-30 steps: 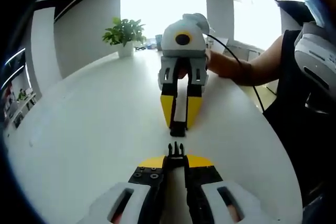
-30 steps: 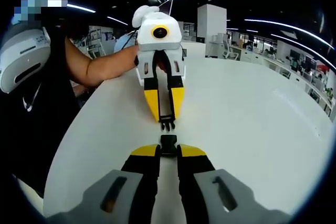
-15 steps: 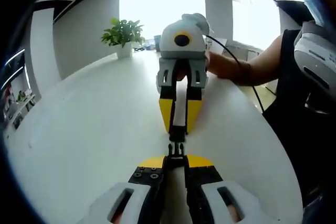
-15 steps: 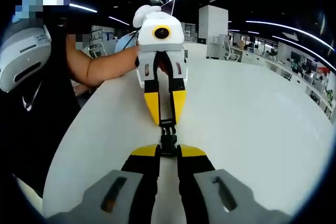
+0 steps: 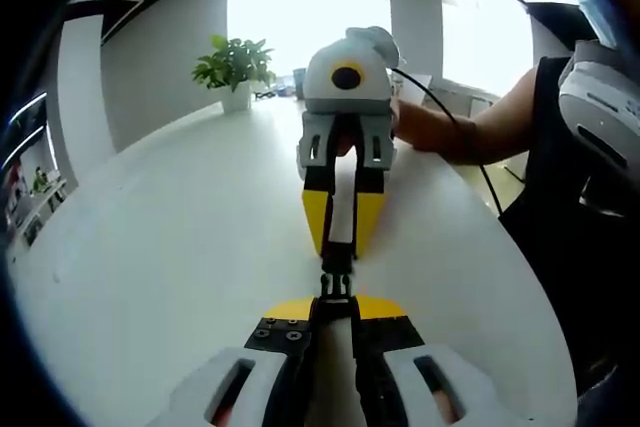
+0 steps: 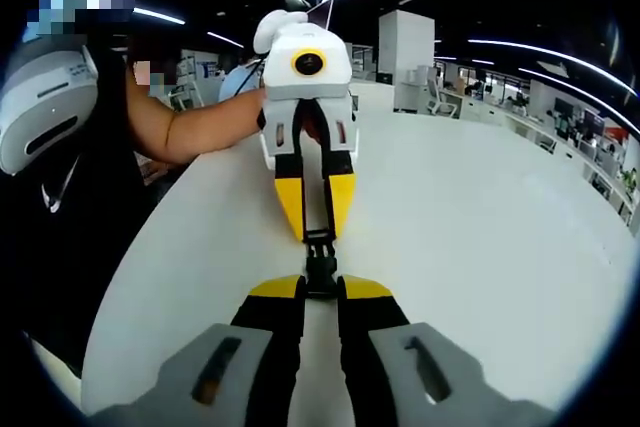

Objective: Snap the two parts of the plastic buckle together until the buckle closes and remains connected.

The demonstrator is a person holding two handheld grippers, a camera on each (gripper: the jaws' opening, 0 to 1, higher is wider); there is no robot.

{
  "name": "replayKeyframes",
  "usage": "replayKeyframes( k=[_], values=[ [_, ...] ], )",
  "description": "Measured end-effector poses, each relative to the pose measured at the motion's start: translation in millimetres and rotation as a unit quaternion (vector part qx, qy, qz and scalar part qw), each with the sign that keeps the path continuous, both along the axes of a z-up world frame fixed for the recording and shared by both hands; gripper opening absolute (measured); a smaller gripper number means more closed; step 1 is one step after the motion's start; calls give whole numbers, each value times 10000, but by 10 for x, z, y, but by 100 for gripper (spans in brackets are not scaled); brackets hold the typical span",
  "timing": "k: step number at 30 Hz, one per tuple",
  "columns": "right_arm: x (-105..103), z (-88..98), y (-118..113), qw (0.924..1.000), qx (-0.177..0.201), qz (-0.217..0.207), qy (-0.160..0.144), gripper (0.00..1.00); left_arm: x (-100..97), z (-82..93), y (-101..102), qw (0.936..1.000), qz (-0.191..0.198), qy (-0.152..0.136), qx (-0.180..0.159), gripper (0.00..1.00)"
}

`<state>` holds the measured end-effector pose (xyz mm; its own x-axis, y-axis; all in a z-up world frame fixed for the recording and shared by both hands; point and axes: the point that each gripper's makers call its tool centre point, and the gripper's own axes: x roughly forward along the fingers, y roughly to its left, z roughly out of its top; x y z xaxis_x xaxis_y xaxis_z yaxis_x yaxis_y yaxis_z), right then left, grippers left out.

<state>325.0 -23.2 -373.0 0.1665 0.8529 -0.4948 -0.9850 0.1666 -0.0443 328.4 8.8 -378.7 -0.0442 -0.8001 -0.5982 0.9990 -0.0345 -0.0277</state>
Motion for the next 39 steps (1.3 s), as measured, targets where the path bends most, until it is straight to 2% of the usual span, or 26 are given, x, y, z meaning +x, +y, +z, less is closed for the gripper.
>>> replayKeyframes(
  k=[39],
  values=[
    [7,-1,61,10000,23,31,-5,13,-19,5,-15,10000,-47,-31,-53,11]
  ],
)
